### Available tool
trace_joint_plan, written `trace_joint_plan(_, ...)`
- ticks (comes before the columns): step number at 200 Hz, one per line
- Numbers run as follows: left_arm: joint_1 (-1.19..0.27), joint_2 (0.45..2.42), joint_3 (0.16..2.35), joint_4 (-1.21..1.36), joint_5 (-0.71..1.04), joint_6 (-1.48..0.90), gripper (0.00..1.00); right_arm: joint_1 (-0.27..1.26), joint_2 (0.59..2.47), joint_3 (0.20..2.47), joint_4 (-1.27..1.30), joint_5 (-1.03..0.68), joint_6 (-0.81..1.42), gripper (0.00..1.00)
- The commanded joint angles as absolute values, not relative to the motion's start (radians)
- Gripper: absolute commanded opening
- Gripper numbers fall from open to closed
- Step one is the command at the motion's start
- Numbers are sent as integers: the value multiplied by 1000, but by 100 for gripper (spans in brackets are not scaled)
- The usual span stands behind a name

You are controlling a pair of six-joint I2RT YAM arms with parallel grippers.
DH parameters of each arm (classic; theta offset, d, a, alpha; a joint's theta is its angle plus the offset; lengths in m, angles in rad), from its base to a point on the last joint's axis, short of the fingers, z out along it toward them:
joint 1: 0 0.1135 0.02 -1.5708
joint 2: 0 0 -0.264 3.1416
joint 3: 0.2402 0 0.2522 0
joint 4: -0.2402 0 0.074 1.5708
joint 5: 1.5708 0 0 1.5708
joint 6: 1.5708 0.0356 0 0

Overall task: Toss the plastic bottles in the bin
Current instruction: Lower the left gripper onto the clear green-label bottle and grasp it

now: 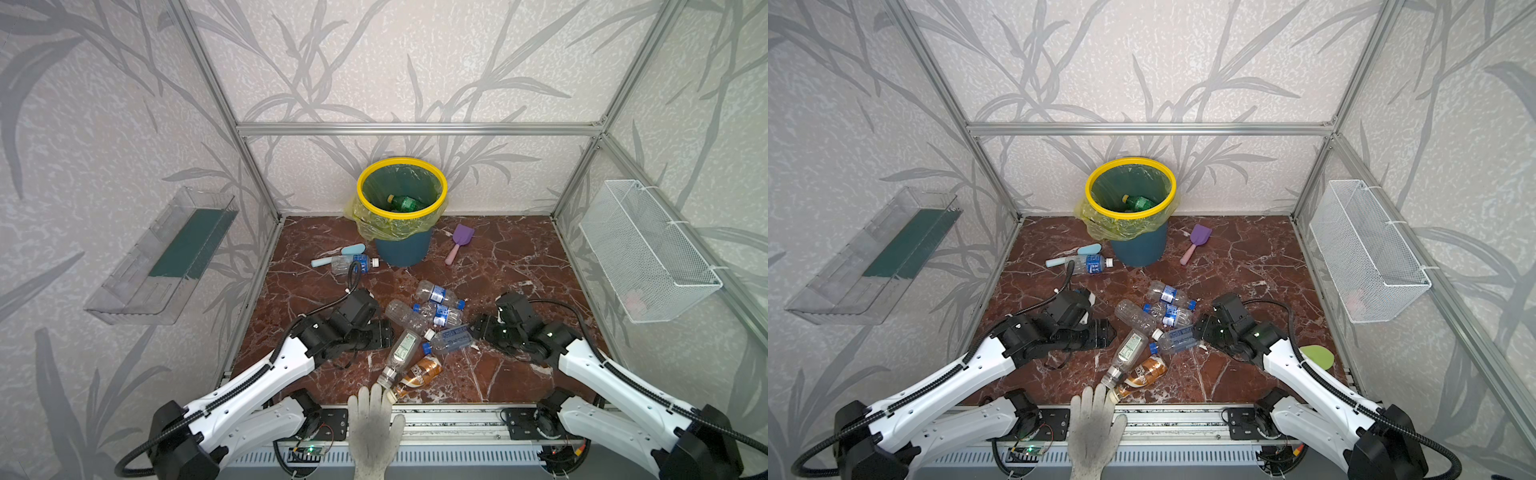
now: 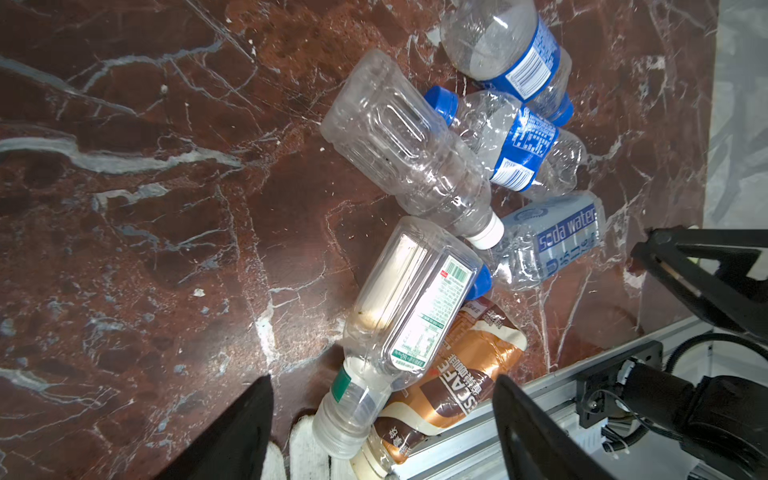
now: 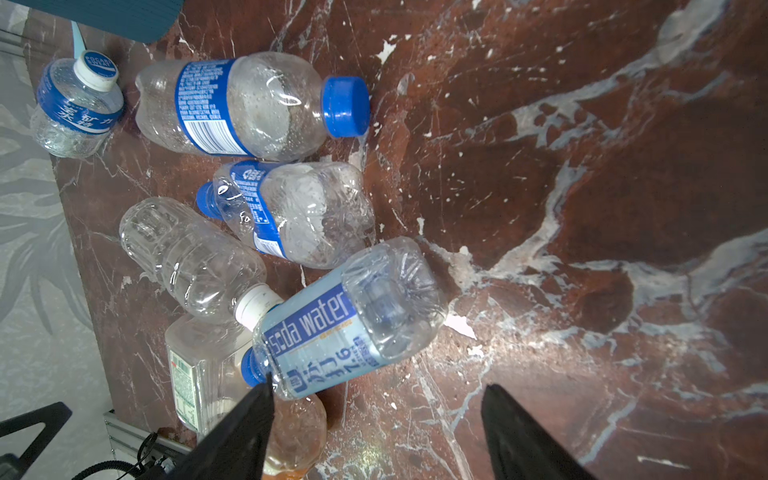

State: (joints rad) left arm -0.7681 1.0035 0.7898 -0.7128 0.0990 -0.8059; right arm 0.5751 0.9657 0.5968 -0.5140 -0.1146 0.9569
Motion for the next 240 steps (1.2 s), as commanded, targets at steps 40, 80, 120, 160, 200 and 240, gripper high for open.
trace_joint_plan(40,-903,1156,841,-683,17,-729,86,580,951,563,-475,-126,965,78)
trace_joint_plan(80,-969,1260,874,-669,-4,-711,86,580,948,563,-474,-128,965,78)
trace_joint_plan(120,-1002,1346,909,-667,-35,-693,86,580,946,563,-476,-129,964,78)
trace_joint_plan(160,-1006,1405,909,-653,-46,-686,83,580,946,565,-480,-126,960,78)
trace_joint_plan(200,-1006,1421,895,-650,-61,-687,79,579,941,565,-487,-123,954,76)
trace_joint_plan(240,-1006,1443,896,-639,-60,-683,76,579,948,566,-480,-126,954,75)
